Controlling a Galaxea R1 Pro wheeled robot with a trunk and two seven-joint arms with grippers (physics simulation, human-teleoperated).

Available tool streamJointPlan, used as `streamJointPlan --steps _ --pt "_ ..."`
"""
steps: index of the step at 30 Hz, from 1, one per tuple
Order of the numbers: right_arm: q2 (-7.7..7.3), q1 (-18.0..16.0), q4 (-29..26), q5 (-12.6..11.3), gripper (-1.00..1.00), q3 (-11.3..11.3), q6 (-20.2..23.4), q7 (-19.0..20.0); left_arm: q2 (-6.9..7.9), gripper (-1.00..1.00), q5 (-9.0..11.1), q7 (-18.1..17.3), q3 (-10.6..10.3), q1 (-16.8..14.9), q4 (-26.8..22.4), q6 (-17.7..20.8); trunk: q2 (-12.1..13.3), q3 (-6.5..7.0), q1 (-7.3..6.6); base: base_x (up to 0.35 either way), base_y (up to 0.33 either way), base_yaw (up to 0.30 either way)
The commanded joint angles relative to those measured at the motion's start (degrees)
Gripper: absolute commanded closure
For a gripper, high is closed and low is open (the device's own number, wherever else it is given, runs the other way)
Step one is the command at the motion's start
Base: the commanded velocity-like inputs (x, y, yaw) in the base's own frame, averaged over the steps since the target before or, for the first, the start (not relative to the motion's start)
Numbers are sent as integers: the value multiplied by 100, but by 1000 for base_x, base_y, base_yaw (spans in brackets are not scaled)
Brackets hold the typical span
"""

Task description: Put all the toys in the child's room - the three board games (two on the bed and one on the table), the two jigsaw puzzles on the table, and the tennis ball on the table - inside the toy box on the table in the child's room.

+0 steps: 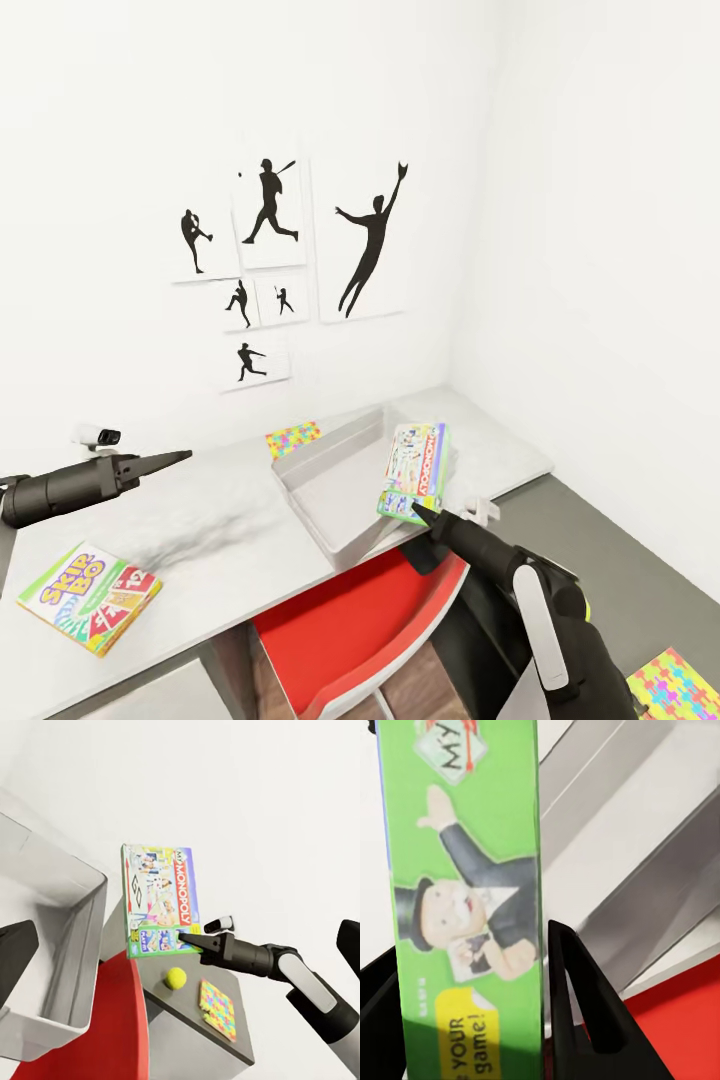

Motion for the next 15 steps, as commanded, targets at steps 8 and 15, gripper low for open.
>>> streamJointPlan --steps 8,15 --pt "14 -7 -69 -24 100 -6 183 29 2 -100 -4 -26 1 -2 0 54 -13 -14 4 0 0 210" --pt "8 -7 -79 -21 100 56 178 42 2 -100 -4 -26 1 -1 0 54 -13 -25 4 0 0 109"
